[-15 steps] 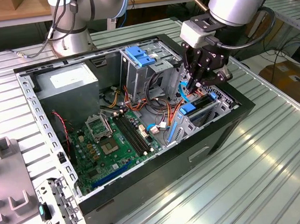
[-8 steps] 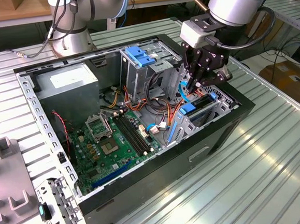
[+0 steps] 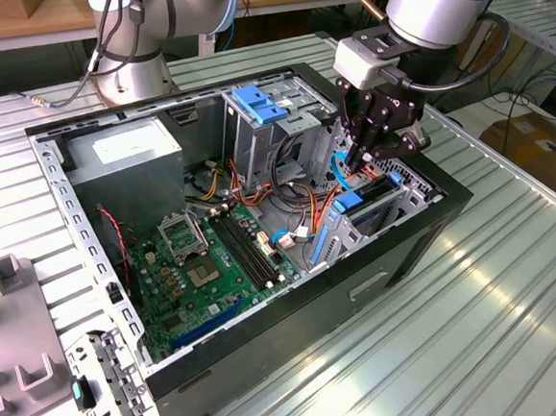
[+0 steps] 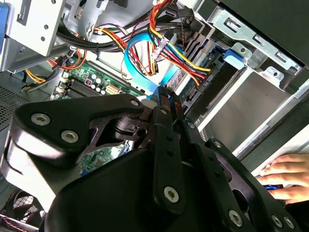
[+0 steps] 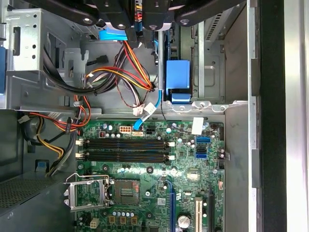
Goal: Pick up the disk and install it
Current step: 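Insert the second disk wire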
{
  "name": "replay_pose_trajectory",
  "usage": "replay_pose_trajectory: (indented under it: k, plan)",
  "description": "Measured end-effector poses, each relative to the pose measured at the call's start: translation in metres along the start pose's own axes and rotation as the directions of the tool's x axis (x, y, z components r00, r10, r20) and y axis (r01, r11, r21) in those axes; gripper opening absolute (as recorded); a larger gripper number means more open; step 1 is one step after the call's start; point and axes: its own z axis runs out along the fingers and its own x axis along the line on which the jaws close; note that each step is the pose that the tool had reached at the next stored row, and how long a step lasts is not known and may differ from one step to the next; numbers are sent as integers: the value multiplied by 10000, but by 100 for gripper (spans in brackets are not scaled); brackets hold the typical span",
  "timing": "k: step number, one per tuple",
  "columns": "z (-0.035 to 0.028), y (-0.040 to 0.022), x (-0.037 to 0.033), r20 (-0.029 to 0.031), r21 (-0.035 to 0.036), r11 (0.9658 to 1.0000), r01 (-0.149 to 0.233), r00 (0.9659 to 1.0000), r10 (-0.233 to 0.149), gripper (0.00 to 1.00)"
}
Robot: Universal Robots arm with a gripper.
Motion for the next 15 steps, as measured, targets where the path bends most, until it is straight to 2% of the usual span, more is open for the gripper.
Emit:
replay_pose_trajectory:
  k: [2,3,5,6,10,11,13,15]
  plan:
    - [-1,5,1,28,31,10000,3,10000,-3,16]
    - [0,11,3,63,58,10000,4,10000,-4,16]
    - [-2,21,13,151,159,9999,9,9999,-11,16]
    - [-2,26,19,188,260,9997,15,9998,-20,16]
    - [-2,64,23,206,653,9979,44,9998,-57,16]
    - [-2,74,25,209,690,9976,46,9998,-61,16]
    - [-2,80,31,211,697,9976,47,9998,-62,16]
    - [-4,81,80,220,707,9975,47,9997,-63,16]
